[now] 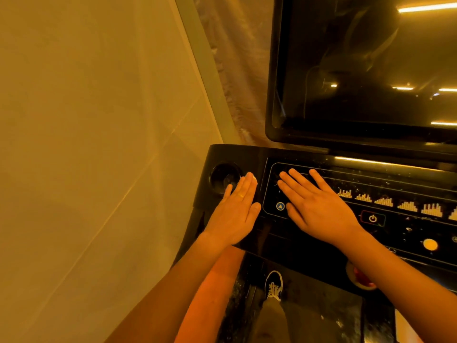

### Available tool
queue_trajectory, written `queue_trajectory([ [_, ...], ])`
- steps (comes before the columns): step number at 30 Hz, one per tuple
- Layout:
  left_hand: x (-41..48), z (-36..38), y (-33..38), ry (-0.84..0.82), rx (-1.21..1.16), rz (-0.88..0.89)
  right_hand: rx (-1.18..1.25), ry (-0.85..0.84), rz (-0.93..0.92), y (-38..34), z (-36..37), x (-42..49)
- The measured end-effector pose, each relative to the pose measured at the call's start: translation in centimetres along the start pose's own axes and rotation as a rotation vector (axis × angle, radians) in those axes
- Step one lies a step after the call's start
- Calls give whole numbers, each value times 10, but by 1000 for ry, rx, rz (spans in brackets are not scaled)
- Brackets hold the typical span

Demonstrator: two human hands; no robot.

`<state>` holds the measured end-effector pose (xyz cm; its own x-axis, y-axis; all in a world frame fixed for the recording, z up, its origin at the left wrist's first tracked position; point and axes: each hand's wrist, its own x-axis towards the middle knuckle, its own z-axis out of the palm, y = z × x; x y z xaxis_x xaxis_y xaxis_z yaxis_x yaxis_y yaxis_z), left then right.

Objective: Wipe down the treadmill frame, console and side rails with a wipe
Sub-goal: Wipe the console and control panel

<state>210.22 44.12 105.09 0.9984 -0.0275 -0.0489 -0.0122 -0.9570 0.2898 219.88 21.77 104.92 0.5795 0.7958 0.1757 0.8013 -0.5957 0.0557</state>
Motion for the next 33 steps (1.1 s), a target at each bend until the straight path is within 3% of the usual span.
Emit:
queue_trajectory([
  [5, -10, 12, 9, 15, -34, -95, 1, -19, 3, 0, 0, 0],
  [9, 6, 4, 7, 10, -23, -57, -13, -37, 7, -1, 0, 0],
  [16, -58, 33, -12, -33, -170, 0, -10, -43, 16, 0, 0, 0],
  [33, -42, 26, -31, -28, -189, 108, 26, -41, 44, -4, -3, 0],
])
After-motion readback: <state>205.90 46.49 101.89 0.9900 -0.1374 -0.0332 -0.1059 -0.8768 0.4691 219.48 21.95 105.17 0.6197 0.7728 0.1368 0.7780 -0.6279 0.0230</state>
